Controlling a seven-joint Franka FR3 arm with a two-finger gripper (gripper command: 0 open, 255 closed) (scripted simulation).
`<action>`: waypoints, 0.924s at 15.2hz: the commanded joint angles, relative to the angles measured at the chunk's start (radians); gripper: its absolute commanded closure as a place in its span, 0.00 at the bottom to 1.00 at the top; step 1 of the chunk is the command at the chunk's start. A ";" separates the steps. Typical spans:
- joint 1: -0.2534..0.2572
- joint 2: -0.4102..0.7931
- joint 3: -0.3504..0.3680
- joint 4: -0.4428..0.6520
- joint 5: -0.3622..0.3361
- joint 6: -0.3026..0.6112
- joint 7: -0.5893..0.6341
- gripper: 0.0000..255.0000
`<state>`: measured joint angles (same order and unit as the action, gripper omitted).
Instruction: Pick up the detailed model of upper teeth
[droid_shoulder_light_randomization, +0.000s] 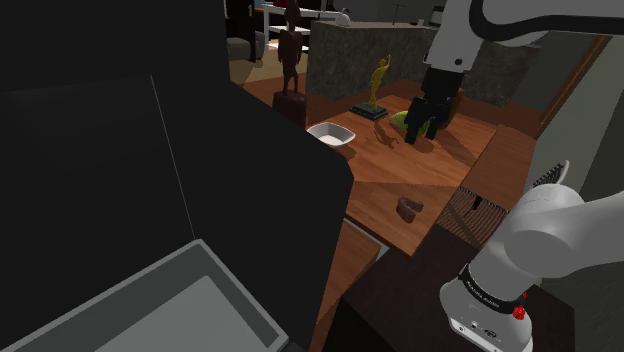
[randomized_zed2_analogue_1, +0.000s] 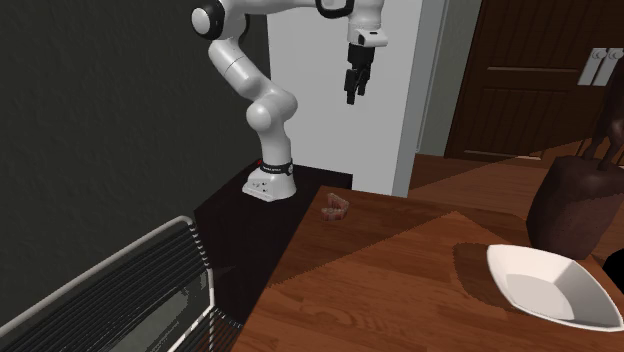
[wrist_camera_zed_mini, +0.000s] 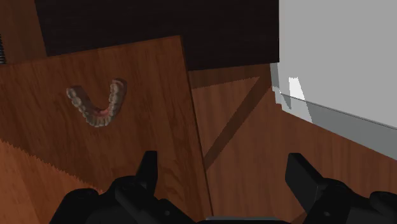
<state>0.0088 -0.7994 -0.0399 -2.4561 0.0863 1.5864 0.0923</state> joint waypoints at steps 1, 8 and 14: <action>0.000 0.000 0.000 0.000 0.000 0.000 0.000 0.00; -0.062 0.019 -0.031 -0.201 -0.050 0.209 0.005 0.00; -0.123 0.096 -0.065 -0.339 -0.097 0.414 0.010 0.00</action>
<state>-0.1018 -0.7192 -0.0961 -2.7766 -0.0006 1.9662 0.1034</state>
